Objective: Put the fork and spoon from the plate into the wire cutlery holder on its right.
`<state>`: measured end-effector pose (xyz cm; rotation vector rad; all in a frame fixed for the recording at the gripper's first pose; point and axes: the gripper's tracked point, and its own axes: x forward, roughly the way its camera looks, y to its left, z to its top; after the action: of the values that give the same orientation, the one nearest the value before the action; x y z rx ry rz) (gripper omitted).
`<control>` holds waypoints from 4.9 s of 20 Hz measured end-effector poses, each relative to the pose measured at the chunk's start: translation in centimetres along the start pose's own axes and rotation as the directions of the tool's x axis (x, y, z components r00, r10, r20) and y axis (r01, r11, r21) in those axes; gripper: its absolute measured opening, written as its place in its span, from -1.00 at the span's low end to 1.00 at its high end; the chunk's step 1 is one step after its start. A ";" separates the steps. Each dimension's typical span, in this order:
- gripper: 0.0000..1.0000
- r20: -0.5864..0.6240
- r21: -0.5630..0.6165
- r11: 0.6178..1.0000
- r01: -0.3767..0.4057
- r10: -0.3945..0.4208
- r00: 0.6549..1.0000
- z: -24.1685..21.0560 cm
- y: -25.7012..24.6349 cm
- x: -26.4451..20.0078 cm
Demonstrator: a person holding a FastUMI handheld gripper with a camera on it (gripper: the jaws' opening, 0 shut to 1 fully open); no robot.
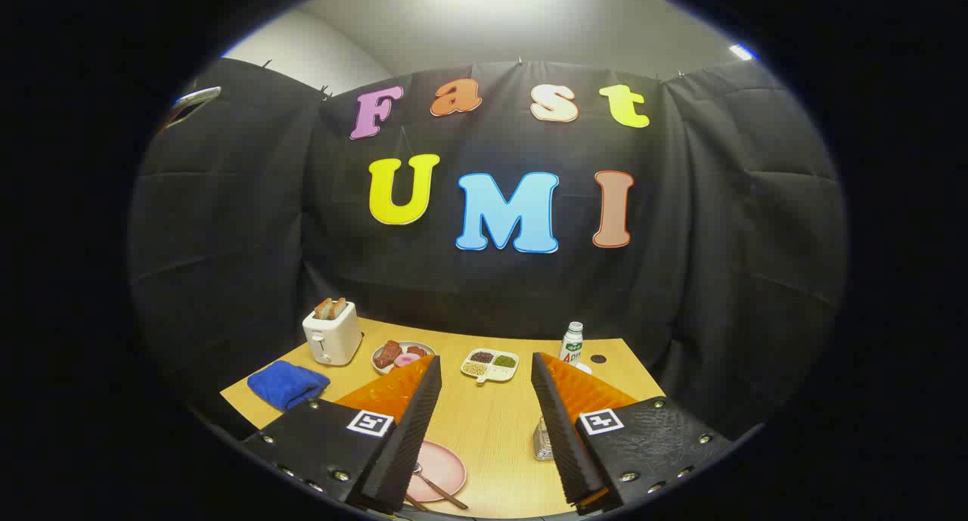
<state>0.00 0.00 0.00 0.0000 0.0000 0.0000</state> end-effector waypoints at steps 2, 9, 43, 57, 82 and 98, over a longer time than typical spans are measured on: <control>0.49 -0.006 -0.003 1.000 -0.005 0.005 1.000 -0.3 0.2 0.0; 0.49 -0.031 -0.027 0.999 -0.034 0.033 0.999 -1.1 1.1 0.1; 0.14 -0.752 -0.137 0.789 -0.599 0.311 0.581 -32.7 9.4 4.6; -0.81 -0.819 -0.102 0.823 -0.559 0.250 0.516 -36.1 8.4 4.8; -0.95 -0.618 0.158 0.983 -0.095 0.173 0.767 -22.5 -3.6 10.7; -0.94 -0.776 0.076 0.994 0.076 0.011 0.631 -27.6 -12.2 8.1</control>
<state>8.12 -12.17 -27.61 0.1049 0.8873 -0.0371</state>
